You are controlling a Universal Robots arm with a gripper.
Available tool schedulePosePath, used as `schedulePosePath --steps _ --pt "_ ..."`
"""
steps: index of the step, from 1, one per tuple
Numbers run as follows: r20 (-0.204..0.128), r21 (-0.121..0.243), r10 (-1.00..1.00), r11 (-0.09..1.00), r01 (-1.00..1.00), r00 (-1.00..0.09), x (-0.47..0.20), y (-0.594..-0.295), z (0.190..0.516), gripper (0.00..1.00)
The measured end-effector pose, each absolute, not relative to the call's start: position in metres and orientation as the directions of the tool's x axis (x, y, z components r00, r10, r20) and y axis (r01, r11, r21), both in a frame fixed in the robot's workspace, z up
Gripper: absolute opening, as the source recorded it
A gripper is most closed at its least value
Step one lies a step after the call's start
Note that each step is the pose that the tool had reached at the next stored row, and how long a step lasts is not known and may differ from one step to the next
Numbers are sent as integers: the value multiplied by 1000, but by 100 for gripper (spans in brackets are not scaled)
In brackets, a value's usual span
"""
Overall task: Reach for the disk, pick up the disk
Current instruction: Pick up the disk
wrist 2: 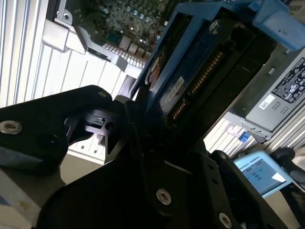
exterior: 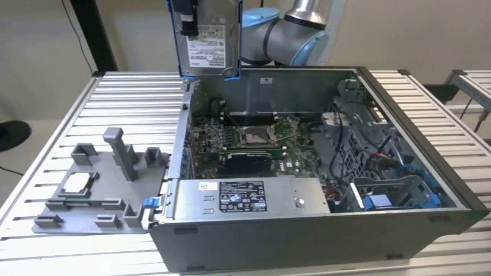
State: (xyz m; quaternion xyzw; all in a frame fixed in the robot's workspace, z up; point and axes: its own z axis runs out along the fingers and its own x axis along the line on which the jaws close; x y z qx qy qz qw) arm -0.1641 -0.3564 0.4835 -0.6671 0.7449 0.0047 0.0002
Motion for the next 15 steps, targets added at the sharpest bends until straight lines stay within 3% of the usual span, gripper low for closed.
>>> schedulePosePath --steps 15 --pt "-7 7 -994 110 -994 -110 -122 -356 483 0"
